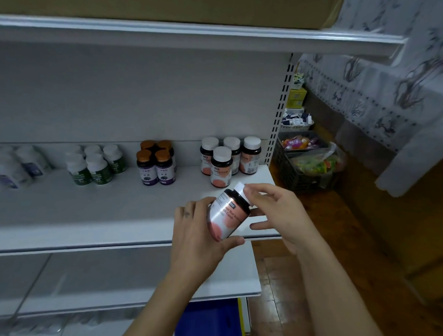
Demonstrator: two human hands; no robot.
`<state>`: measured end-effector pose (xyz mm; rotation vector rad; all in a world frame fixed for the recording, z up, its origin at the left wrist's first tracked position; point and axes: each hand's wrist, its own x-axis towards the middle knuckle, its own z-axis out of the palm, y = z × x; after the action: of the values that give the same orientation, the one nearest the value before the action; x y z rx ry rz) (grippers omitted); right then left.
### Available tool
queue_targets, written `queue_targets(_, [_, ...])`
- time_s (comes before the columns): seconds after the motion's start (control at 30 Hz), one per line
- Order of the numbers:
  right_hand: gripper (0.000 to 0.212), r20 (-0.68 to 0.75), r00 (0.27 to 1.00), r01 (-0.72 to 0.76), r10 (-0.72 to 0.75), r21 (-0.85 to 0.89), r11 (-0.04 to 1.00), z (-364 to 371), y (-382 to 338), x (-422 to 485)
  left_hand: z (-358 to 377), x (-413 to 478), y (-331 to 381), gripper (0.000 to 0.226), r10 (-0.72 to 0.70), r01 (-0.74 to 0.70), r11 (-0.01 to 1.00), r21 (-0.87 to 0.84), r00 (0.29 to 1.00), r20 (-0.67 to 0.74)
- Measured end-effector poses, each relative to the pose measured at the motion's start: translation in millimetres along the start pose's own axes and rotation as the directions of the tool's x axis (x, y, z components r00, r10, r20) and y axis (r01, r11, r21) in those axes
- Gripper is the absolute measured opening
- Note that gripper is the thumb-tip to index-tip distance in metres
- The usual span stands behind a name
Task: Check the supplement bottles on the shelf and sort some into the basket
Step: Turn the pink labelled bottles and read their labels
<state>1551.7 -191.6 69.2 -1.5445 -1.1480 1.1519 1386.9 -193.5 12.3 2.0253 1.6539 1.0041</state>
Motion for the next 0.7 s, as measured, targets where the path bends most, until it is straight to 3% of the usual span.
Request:
queue_targets(0.17, [0.037, -0.130, 0.992, -0.027, 0.004, -0.173, 0.985, 12, -1, 16, 6, 2, -8, 0.090, 0.077, -0.071, 0.985, 0.160, 0.997, -0.031])
queue_targets(0.3, [0.037, -0.114, 0.994, -0.030, 0.000, -0.259, 0.965, 13, -5, 36, 3, 12, -18, 0.082, 0.094, -0.110, 0.975, 0.193, 0.992, 0.090])
queue_targets(0.43, [0.047, -0.093, 0.987, 0.069, -0.131, -0.490, 0.869, 4, -9, 64, -5, 31, -34, 0.079, 0.046, -0.083, 0.969, 0.233, 0.986, 0.159])
queue_targets(0.7, [0.054, -0.003, 0.977, 0.145, -0.211, -0.715, 0.684, -12, -22, 142, -14, 65, -46, 0.068, -0.003, -0.101, 0.907, 0.409, 0.970, 0.245])
